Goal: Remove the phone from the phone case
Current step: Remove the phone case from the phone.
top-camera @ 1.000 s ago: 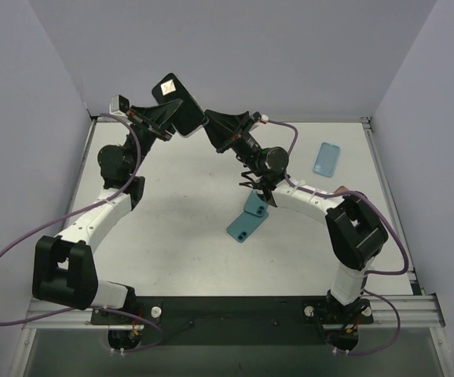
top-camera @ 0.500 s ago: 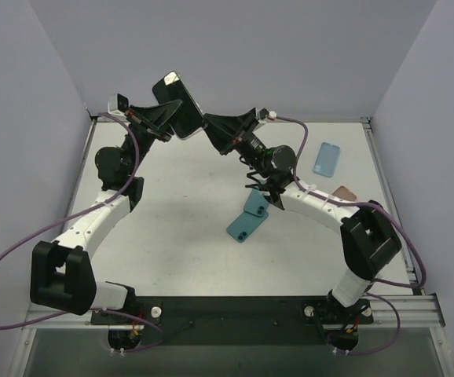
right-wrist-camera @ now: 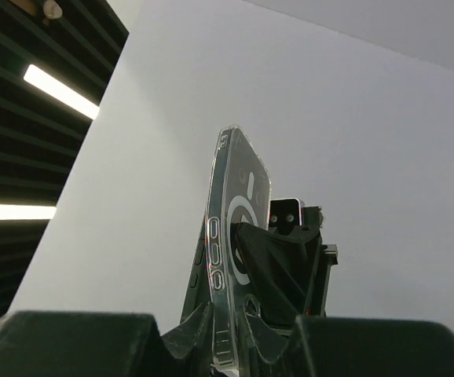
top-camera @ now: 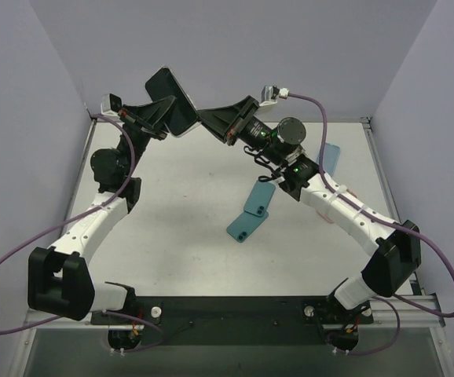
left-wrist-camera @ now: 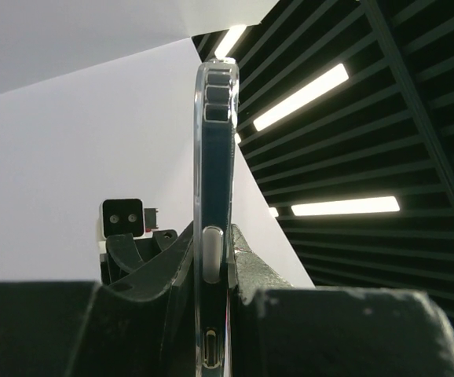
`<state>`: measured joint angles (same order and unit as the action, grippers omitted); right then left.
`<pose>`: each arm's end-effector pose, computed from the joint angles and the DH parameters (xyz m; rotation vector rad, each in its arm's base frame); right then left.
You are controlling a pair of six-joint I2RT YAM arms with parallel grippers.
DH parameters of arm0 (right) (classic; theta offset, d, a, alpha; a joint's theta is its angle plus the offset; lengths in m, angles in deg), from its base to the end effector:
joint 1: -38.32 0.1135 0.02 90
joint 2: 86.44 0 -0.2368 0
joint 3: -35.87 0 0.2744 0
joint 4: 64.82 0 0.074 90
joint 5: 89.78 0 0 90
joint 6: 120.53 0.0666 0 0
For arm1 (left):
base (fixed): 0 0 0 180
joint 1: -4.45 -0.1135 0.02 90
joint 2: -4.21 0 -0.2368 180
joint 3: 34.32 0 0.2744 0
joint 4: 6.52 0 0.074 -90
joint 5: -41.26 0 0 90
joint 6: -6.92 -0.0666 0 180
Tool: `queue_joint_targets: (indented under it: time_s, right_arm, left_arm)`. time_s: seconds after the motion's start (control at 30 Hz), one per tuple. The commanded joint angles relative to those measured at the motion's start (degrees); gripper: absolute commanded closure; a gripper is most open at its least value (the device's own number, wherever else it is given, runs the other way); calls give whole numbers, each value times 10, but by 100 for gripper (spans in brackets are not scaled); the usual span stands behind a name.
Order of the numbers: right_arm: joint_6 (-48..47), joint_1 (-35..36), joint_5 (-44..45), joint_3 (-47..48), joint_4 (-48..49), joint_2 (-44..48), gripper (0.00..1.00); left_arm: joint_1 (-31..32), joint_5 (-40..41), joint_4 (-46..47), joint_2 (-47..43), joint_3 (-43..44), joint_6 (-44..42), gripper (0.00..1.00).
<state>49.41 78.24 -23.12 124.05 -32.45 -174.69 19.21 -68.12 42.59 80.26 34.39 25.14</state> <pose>0.2909 0.2778 0.4221 -0.0124 1.3101 2.0542 0.3204 -0.1073 0.3994 -0.4824 0.9957 -2.1136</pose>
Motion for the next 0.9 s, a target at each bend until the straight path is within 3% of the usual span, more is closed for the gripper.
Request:
queue_joint_targets:
  time_s: [0.0, 0.1, 0.43, 0.7, 0.8, 0.87]
  right_arm:
    - [-132, 26, -52, 2, -313, -68, 95]
    - [-157, 24, -62, 37, -351, -80, 88]
    - [-199, 24, -94, 122, -434, -121, 78]
    - [-195, 30, -120, 177, -437, -155, 78]
    - [-194, 33, -134, 202, -436, -171, 86]
    - [-194, 33, -139, 198, -433, -173, 100]
  left_arm:
    - [39, -44, 254, -79, 42, 69, 100]
    - [38, -65, 232, -80, 36, 58, 100]
    - [40, -142, 143, -71, 63, 7, 100]
    - [69, -166, 116, -53, 59, -24, 100]
    - [75, -168, 117, -44, 49, -27, 100]
    - [75, -171, 127, -38, 41, -26, 100]
